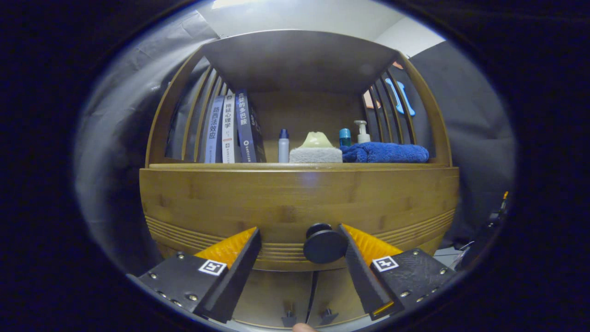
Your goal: Pull open the drawer, take out the items inside it, and place them on the countertop above the cabinet.
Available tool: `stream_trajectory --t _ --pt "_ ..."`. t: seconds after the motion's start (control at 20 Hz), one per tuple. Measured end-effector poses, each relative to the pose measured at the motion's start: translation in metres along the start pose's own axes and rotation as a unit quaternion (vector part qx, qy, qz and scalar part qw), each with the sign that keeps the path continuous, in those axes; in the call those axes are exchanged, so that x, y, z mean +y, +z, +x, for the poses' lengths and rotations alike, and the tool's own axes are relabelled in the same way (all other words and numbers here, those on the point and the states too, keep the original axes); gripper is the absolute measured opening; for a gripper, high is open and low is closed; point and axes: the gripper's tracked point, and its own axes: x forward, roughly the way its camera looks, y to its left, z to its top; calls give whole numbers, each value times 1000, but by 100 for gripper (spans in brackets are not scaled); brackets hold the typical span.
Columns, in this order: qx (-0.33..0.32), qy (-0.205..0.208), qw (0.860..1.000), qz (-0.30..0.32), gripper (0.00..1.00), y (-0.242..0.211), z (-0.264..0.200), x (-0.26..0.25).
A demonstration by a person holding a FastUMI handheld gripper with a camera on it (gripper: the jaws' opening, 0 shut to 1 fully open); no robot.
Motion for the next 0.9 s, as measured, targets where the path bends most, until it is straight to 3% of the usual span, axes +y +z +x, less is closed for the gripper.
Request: stream_trajectory --t 0.7,0.9 --pt "4 -3 999 33 99 -2 0 -2" --pt "5 -6 999 52 99 3 -18 -7"
